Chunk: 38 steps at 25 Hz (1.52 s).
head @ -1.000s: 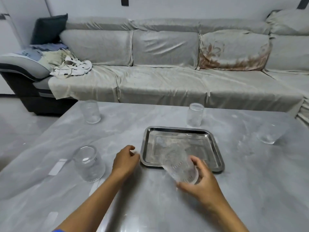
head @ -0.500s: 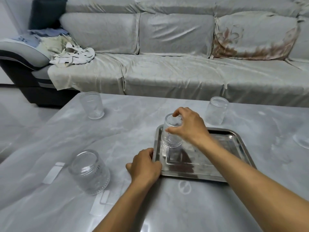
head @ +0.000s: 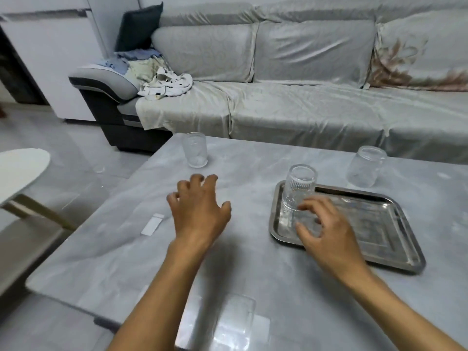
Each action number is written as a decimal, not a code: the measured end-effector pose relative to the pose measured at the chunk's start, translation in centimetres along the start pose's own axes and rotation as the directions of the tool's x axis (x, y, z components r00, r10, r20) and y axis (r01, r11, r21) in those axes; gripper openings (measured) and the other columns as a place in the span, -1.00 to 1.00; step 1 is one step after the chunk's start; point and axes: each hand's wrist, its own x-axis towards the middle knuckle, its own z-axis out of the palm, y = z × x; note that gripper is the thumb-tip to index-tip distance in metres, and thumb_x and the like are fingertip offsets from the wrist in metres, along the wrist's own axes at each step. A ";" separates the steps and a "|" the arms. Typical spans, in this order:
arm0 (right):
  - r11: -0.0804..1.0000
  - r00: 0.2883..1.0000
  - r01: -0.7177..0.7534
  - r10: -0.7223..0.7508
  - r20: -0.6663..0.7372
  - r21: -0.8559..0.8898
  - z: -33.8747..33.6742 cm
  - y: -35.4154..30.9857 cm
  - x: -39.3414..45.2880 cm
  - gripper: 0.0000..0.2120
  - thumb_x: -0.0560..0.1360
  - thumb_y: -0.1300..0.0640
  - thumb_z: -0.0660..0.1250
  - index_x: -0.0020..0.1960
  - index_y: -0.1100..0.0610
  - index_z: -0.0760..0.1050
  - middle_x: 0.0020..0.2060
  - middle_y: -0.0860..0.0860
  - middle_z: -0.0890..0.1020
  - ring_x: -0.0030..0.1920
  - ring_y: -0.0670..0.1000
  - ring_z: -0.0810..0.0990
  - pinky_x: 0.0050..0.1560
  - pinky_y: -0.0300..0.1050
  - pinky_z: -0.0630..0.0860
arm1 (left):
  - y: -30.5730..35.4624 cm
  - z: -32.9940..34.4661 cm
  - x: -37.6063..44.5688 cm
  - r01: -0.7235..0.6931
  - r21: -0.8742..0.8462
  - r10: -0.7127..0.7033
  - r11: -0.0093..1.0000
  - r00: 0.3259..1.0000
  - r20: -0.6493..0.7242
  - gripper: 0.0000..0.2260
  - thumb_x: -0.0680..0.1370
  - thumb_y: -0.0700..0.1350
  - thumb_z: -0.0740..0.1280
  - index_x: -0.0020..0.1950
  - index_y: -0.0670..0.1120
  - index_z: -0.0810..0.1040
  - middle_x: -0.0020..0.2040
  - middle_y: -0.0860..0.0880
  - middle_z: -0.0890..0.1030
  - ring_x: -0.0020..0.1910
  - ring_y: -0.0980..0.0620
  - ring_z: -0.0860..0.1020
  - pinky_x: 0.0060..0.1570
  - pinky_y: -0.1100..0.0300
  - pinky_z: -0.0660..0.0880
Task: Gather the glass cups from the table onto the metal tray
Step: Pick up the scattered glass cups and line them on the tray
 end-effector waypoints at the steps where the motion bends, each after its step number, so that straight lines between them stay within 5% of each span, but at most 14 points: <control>1: 1.000 0.999 0.001 -0.002 0.047 0.020 0.0 -0.6 -1.2 -0.75 0.38 0.24 0.44 0.04 0.09 0.55 0.04 -0.04 0.58 0.00 0.00 0.57 -0.02 0.06 0.57 | -1.5 -0.5 -0.3 0.101 0.067 -0.109 0.993 0.986 0.123 -0.41 0.33 0.14 0.42 0.33 0.08 0.36 0.30 -0.08 0.46 0.20 -0.21 0.43 0.12 -0.12 0.36; 4: 0.996 0.977 -0.049 0.034 0.210 0.068 0.1 -2.4 -3.2 -0.72 0.38 0.21 0.42 0.08 0.06 0.53 0.01 -0.08 0.61 -0.06 -0.11 0.55 -0.02 -0.19 0.51 | -3.4 -0.2 -1.6 0.272 -0.116 -0.212 0.955 0.904 0.371 -0.30 0.29 0.08 0.48 0.37 0.12 0.27 0.30 -0.10 0.39 0.15 -0.28 0.49 0.05 -0.06 0.43; 7: 0.987 0.946 -0.110 0.068 0.318 0.116 0.4 -3.8 -3.5 -0.51 0.38 0.06 0.40 0.27 -0.09 0.39 0.16 -0.16 0.55 -0.03 -0.22 0.50 -0.08 -0.48 0.34 | -1.5 -1.1 -1.7 0.177 -0.243 -0.122 0.954 0.967 0.225 -0.29 0.22 0.14 0.51 0.31 0.12 0.34 0.22 -0.05 0.50 0.08 -0.19 0.55 -0.08 0.04 0.42; 9: 0.990 0.946 -0.066 0.022 0.324 0.127 0.2 -4.6 -3.0 -0.29 0.34 -0.05 0.41 0.41 -0.21 0.19 0.32 -0.21 0.44 0.15 -0.24 0.43 0.07 -0.53 0.27 | 1.2 -2.3 -1.7 0.028 -0.345 0.014 0.938 0.993 0.120 -0.28 0.18 0.20 0.50 0.29 0.15 0.35 0.17 0.02 0.55 0.05 -0.07 0.56 -0.14 0.12 0.39; 12: 0.992 0.973 0.080 -0.098 0.208 0.096 -0.3 -5.2 -1.9 -0.10 0.31 -0.06 0.47 0.52 -0.12 0.06 0.46 -0.14 0.31 0.40 -0.15 0.29 0.35 -0.34 0.19 | 6.5 -3.7 -3.1 -0.125 -0.481 0.142 0.868 0.990 -0.001 -0.33 0.19 0.26 0.46 0.25 0.16 0.36 0.11 0.11 0.56 -0.02 0.05 0.57 -0.13 0.11 0.47; 14: 0.991 0.993 0.114 -0.116 0.023 0.069 -0.7 -5.2 -1.4 -0.14 0.30 -0.04 0.46 0.51 0.00 0.15 0.42 -0.06 0.40 0.35 -0.06 0.36 0.34 -0.18 0.29 | 9.2 -3.8 -4.4 -0.190 -0.500 0.167 0.845 0.982 -0.091 -0.37 0.22 0.27 0.43 0.23 0.14 0.38 0.08 0.12 0.56 -0.05 0.07 0.57 -0.10 0.07 0.53; 16: 0.993 0.985 0.113 -0.110 -0.131 0.020 -1.5 -4.0 -1.0 -0.22 0.27 -0.06 0.44 0.44 -0.01 0.25 0.27 -0.08 0.52 0.20 -0.01 0.46 0.20 -0.12 0.39 | 10.4 -3.6 -4.8 -0.237 -0.585 0.248 0.776 0.967 -0.063 -0.39 0.25 0.26 0.43 0.25 0.18 0.36 0.06 0.17 0.55 -0.06 0.15 0.57 -0.13 0.23 0.53; 18: 0.998 0.980 -0.014 0.025 -0.197 0.056 -2.8 -1.8 -0.7 -0.24 0.20 -0.15 0.50 0.34 -0.10 0.30 0.13 -0.16 0.53 0.09 -0.03 0.47 0.07 -0.14 0.41 | 10.1 -2.8 -3.8 -0.066 -0.841 0.330 0.537 0.934 0.138 -0.47 0.33 0.24 0.41 0.26 0.25 0.38 0.05 0.19 0.59 -0.01 0.16 0.58 -0.16 0.37 0.51; 20: 0.962 0.946 -0.200 0.240 -0.219 0.188 -4.3 1.1 0.1 -0.23 0.13 -0.20 0.55 0.26 -0.14 0.31 0.11 -0.13 0.58 0.03 -0.03 0.54 0.01 -0.10 0.50 | 9.1 -0.4 -2.5 0.167 -0.892 0.220 0.419 0.935 0.278 -0.62 0.41 0.19 0.36 0.21 0.21 0.47 0.00 0.08 0.64 0.00 0.09 0.60 -0.14 0.34 0.50; 22: 0.896 0.898 -0.321 0.391 -0.202 0.307 -5.5 4.4 1.3 -0.25 0.12 -0.14 0.59 0.21 -0.12 0.32 0.06 -0.08 0.62 -0.01 -0.02 0.61 0.01 0.03 0.57 | 8.1 2.9 -1.9 0.276 -0.732 0.012 0.623 0.932 0.362 -0.66 0.46 0.04 0.37 0.23 0.07 0.50 0.02 -0.01 0.63 0.02 -0.04 0.59 -0.06 0.15 0.50; 25: 0.874 0.881 -0.403 0.451 -0.144 0.270 -5.7 7.5 3.4 -0.21 0.15 -0.03 0.63 0.27 -0.05 0.31 0.10 -0.05 0.61 0.06 0.03 0.61 0.10 0.11 0.56 | 7.5 6.6 -2.4 0.304 -0.406 -0.067 0.862 0.861 0.504 -0.67 0.44 -0.04 0.36 0.19 -0.06 0.50 0.04 -0.06 0.59 0.06 -0.13 0.53 0.07 -0.02 0.46; 28: 0.885 0.891 -0.419 0.444 -0.097 0.206 -4.1 9.9 5.7 -0.19 0.15 -0.04 0.64 0.29 -0.04 0.31 0.13 -0.06 0.58 0.08 -0.01 0.57 0.05 -0.10 0.52 | 8.0 8.8 -1.8 0.271 -0.354 -0.058 0.895 0.858 0.510 -0.91 0.38 -0.09 0.32 -0.14 0.05 0.56 -0.13 0.05 0.59 -0.05 -0.08 0.53 -0.06 0.01 0.38; 30: 0.891 0.902 -0.413 0.429 -0.052 0.188 -3.1 10.4 6.8 -0.23 0.15 -0.03 0.64 0.25 -0.05 0.33 0.07 -0.12 0.56 0.04 -0.06 0.55 -0.09 -0.28 0.43 | 8.2 8.9 -1.4 0.295 -0.363 -0.068 0.884 0.850 0.523 -0.84 0.36 -0.14 0.31 -0.23 0.15 0.54 -0.26 0.11 0.62 -0.14 0.00 0.55 -0.10 0.05 0.31; 38: 0.914 0.918 -0.398 0.396 0.036 0.079 -1.2 12.1 7.0 -0.21 0.17 -0.07 0.63 0.27 -0.06 0.30 0.05 -0.17 0.50 0.05 -0.08 0.49 -0.02 -0.22 0.35 | 8.2 9.5 -1.0 0.300 -0.393 -0.065 0.869 0.858 0.510 -0.81 0.36 -0.15 0.35 -0.15 0.15 0.60 -0.31 0.12 0.63 -0.19 0.05 0.57 0.03 0.02 0.39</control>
